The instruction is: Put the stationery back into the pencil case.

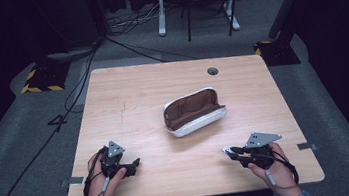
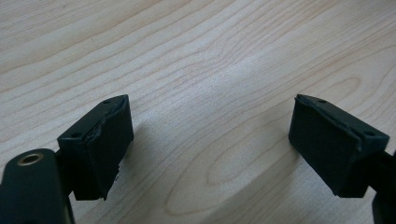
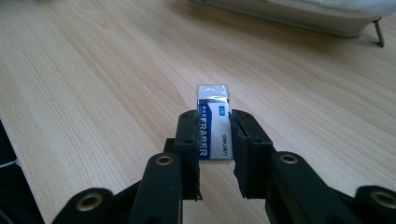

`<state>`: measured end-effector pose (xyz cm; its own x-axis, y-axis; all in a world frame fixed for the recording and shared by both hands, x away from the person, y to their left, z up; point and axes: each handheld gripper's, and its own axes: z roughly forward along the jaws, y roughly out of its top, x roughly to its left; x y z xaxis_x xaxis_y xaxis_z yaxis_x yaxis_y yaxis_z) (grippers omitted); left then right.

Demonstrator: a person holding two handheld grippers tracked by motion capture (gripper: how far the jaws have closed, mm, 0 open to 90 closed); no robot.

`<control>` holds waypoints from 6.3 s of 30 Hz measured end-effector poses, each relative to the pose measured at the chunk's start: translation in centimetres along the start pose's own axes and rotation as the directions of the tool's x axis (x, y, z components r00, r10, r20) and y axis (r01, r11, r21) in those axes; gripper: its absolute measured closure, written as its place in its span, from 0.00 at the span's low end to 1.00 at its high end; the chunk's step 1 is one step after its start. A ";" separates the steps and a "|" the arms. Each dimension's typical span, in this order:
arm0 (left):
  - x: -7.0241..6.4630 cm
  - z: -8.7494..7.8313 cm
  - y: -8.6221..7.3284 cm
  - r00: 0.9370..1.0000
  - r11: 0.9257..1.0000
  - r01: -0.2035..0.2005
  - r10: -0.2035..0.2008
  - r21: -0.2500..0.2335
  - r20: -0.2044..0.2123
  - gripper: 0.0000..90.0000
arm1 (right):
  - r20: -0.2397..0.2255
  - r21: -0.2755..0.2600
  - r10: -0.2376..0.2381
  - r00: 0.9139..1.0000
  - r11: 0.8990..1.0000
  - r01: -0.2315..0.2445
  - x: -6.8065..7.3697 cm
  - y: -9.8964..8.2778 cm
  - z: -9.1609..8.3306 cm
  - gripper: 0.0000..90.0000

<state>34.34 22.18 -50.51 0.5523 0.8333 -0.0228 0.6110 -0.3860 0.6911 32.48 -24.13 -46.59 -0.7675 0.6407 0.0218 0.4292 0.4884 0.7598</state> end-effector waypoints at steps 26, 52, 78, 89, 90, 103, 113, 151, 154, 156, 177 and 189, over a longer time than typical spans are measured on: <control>0.1 0.4 0.4 1.000 1.000 0.004 -0.004 -0.001 -0.008 0.15 | 0.004 -0.114 0.000 1.000 0.993 0.001 -3.4 8.4 -0.3 0.82; 0.1 0.4 0.5 1.000 1.000 0.003 -0.003 0.004 -0.006 0.15 | 0.021 -0.065 -0.018 1.000 0.998 0.019 -4.7 14.6 4.2 0.82; 0.1 0.4 0.5 1.000 1.000 0.003 -0.003 0.003 -0.006 0.15 | 0.006 0.051 -0.038 0.999 0.998 0.038 -4.9 16.0 9.7 0.82; 0.1 0.4 0.5 1.000 1.000 0.001 -0.001 0.009 0.001 0.15 | 0.022 0.119 -0.046 0.999 0.992 0.043 -5.3 15.7 11.5 0.82; 0.1 0.4 0.5 1.000 1.000 0.001 -0.001 0.008 0.001 0.15 | 0.027 0.126 -0.047 0.999 0.991 0.043 -5.3 15.7 11.6 0.82; 0.1 0.4 0.5 1.000 1.000 0.001 -0.001 0.009 0.001 0.15 | 0.055 0.136 -0.054 0.997 0.990 0.046 -5.4 15.4 12.7 0.73; 0.1 0.4 0.4 1.000 1.000 0.004 -0.004 0.002 0.001 0.15 | 0.082 0.067 -0.037 0.996 0.997 0.031 -5.6 15.3 11.4 0.59; 0.0 0.5 0.6 1.000 1.000 0.003 -0.003 0.005 0.000 0.14 | 0.110 -0.089 0.073 0.991 0.994 -0.064 -5.9 9.7 -2.3 0.29; 0.0 0.5 0.6 1.000 1.000 0.003 -0.003 0.005 0.000 0.14 | 0.115 -0.089 0.082 0.990 0.993 -0.072 -6.1 9.2 -2.8 0.29; 0.0 0.5 0.6 1.000 1.000 0.004 -0.004 0.005 0.000 0.14 | 0.120 -0.087 0.089 0.989 0.993 -0.079 -6.2 8.6 -3.3 0.31; -0.1 0.1 0.1 1.000 1.000 -0.005 0.005 0.004 0.005 0.14 | 0.147 -0.065 0.177 0.973 0.983 -0.169 -6.3 1.7 -6.0 0.29; -0.1 0.1 0.2 1.000 1.000 -0.009 0.009 0.011 0.009 0.13 | 0.182 -0.052 0.216 0.959 0.976 -0.210 -7.5 -2.3 -6.0 0.28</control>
<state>34.45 22.01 -50.47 0.5627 0.8263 -0.0236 0.6123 -0.3975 0.6834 34.45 -33.62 -44.63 -0.5570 0.8279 0.0664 0.5549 0.3115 0.7714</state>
